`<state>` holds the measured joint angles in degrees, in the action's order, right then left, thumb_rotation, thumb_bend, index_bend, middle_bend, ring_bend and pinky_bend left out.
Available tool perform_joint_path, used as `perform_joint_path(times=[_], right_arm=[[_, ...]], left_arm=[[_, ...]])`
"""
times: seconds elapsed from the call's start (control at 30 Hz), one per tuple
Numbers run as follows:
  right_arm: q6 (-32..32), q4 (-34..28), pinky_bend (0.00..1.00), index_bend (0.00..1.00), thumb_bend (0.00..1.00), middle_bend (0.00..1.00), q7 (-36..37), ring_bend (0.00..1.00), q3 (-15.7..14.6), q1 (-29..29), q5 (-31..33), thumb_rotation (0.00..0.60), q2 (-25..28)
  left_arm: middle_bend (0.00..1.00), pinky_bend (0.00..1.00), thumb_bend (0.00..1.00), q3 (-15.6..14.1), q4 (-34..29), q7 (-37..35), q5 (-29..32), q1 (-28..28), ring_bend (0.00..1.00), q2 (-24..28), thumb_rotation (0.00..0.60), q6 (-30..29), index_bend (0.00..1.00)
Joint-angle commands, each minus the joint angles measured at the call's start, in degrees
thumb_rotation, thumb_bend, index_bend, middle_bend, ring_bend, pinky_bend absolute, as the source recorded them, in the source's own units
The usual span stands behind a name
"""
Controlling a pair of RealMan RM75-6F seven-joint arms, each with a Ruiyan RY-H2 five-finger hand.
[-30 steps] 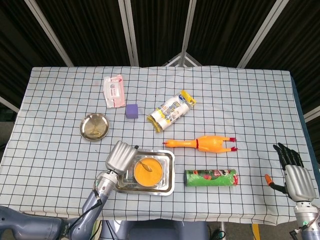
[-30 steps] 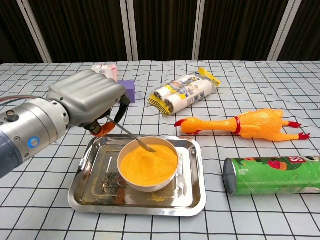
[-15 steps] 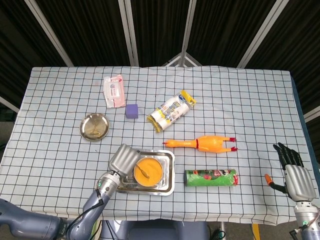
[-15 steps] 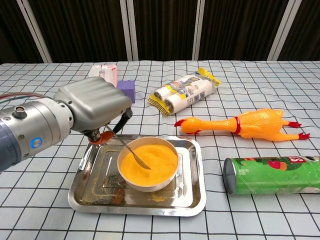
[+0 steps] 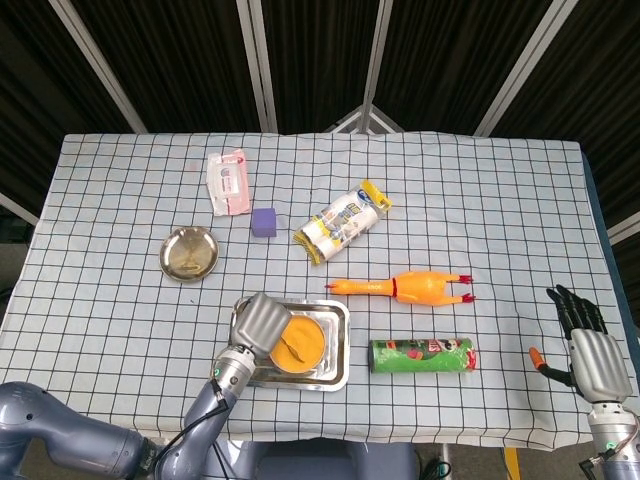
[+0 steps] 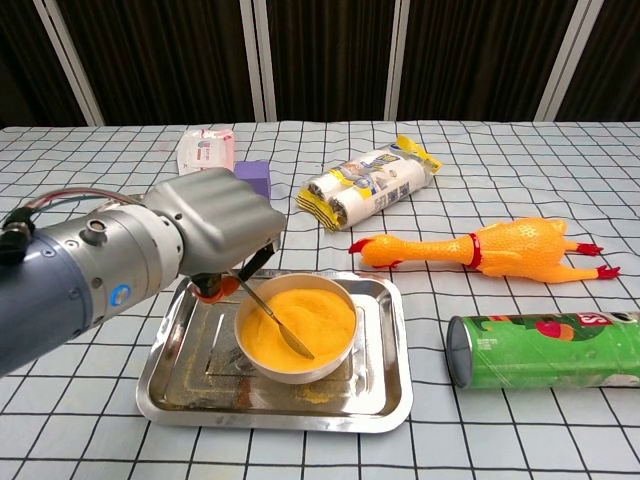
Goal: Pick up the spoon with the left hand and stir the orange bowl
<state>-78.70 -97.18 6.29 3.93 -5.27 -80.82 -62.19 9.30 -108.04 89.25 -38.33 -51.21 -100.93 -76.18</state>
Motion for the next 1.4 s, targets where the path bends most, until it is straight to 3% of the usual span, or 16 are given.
perform_joint_path(times=[0.03,0.57,0.8,1.13,1.4], right_arm=[[0.07,0.0,0.0,0.0,0.37,0.0,0.04,0.0,0.02,-0.03,0.05,0.6,-0.03],[0.42,0.04,0.0,0.0,0.37,0.0,0.53,0.0,0.0,-0.15,0.12,0.6,0.08],[0.41,0.02,0.0,0.0,0.37,0.0,0.56,0.0,0.02,-0.12,0.19,0.6,0.17],[0.19,-0.11,0.0,0.0,0.37,0.0,0.27,0.0,0.0,-0.01,0.21,0.6,0.18],[0.35,-0.17,0.0,0.0,0.37,0.0,0.26,0.0,0.07,-0.07,0.43,0.6,0.15]], left_arm=[[0.98,0.91,0.98,0.35,1.6,-0.57,-0.11,-0.7,0.88,-1.11,0.6,-0.91,0.78],[0.98,0.91,0.99,1.97,6.54,-4.08,-0.07,-2.37,0.88,-4.82,0.6,-3.87,0.79],[0.99,0.91,0.99,2.3,1.74,-5.6,0.73,-1.97,0.88,-3.09,0.6,-4.92,0.79],[0.99,0.91,0.99,0.24,-5.0,-4.43,4.32,-1.41,0.88,0.2,0.6,-7.05,0.79],[0.99,0.91,0.99,-0.03,-6.21,-4.86,7.82,-1.92,0.88,0.63,0.6,-8.12,0.79]])
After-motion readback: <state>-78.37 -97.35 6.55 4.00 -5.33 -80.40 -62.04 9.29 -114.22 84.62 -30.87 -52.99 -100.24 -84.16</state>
